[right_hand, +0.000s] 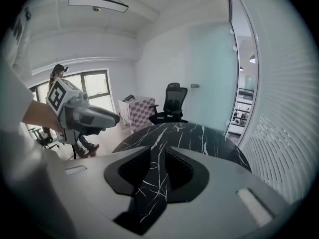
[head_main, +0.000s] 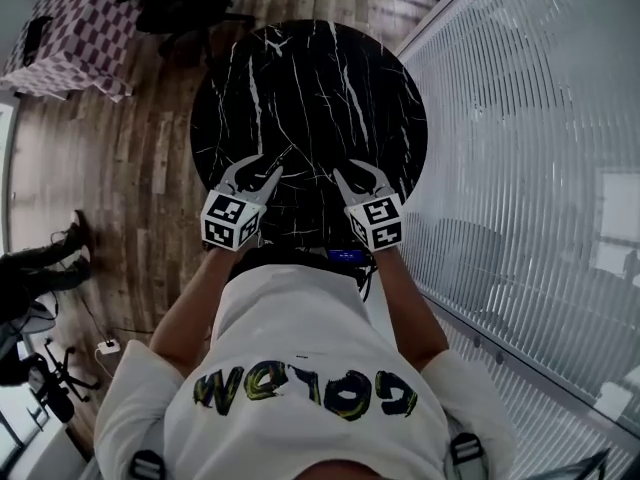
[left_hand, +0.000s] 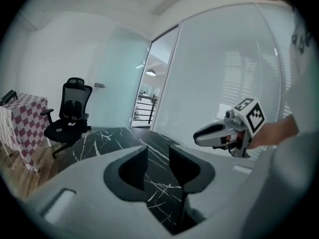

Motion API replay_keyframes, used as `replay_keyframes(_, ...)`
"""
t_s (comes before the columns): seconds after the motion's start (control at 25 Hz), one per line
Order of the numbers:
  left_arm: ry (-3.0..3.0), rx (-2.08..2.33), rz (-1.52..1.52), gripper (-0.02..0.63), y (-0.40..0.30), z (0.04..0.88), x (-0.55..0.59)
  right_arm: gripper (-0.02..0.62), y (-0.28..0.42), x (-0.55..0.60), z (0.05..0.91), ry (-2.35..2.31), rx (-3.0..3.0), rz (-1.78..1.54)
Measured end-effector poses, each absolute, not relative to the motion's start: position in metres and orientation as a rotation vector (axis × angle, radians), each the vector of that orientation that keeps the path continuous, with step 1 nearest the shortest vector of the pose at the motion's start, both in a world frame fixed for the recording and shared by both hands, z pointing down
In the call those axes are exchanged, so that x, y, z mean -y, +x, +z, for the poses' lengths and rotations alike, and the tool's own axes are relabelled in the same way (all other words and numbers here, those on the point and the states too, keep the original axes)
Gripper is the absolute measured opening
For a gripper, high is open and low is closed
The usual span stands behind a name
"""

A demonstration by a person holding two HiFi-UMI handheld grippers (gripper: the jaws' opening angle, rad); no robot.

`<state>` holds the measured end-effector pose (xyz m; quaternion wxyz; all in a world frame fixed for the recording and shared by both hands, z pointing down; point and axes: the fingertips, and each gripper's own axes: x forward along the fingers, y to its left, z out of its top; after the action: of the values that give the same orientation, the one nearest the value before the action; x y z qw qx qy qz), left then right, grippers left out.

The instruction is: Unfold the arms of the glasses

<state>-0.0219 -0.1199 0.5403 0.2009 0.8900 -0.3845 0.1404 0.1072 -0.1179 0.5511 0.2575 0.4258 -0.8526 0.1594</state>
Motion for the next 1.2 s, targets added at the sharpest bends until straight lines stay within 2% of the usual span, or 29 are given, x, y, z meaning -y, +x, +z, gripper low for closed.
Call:
replay_keyframes(0.4,2.571,1.024,0.13,0.114,-0.002,0.439,0.094,0.089,0.07,0.095,0.431,1.257,2.612,0.414)
replay_keyframes(0.72,2.657,0.972,0.0,0.087,0.009,0.372,0.07,0.057,0.051,0.069,0.356,1.293,2.794,0.364)
replay_keyframes(1.04,2.685,0.981,-0.102,0.002,0.021,0.337,0.051,0.008,0.044,0.047,0.32,1.298,2.888,0.346)
replay_keyframes(1.2,2.703,0.956,-0.123,0.002,0.023,0.322,0.041,0.002,0.046,0.04,0.308,1.306,2.889,0.313)
